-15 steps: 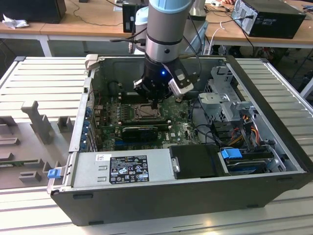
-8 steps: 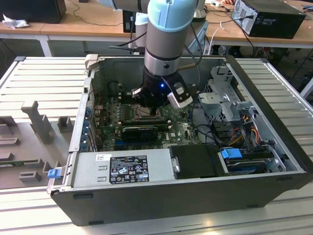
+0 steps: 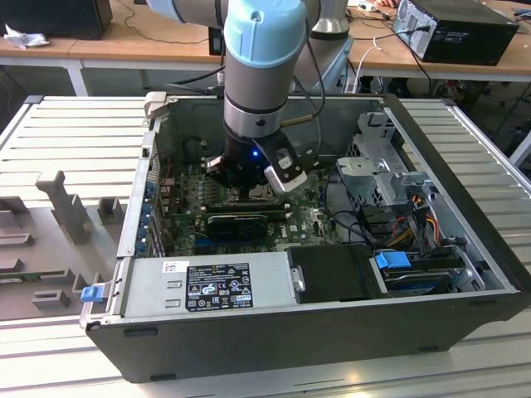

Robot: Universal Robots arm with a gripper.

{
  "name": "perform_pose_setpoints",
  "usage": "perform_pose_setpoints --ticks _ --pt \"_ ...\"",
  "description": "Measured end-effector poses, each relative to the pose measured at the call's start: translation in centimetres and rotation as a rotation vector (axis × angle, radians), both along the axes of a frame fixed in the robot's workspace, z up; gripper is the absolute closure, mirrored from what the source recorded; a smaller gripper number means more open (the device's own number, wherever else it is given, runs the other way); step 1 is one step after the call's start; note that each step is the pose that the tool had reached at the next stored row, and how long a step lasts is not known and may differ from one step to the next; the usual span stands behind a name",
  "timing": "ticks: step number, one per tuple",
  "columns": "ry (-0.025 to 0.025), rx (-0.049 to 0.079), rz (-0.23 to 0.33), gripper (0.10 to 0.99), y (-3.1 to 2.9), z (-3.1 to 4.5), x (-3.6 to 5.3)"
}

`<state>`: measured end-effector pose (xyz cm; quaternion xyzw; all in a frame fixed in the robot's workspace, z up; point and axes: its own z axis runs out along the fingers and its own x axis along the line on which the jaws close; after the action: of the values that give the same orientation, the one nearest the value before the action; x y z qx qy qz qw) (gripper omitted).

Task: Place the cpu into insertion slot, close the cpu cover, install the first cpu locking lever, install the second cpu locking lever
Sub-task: 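Install the second cpu locking lever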

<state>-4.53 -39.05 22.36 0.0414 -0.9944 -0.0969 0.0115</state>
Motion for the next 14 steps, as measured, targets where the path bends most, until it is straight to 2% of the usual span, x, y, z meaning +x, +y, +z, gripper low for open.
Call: perform_pose_setpoints --ticks 3,4,6,8,11,14 --pt "0.0001 0.0 0.003 0.98 -0.01 -0.74 -0.28" --pt "0.0001 0.004 0.004 0.98 -0.03 -1.07 -0.49" --pt "0.0001 0.015 0.005 0.98 -0.28 -1.24 -0.82" --pt "0.0 0.029 0.006 0.98 -0.61 -1.34 -1.17" --pt "-0.0001 0.062 0.006 0.98 -0.95 -1.46 -1.91" --pt "-0.0002 0.079 0.007 0.98 -0.99 -1.56 -2.4"
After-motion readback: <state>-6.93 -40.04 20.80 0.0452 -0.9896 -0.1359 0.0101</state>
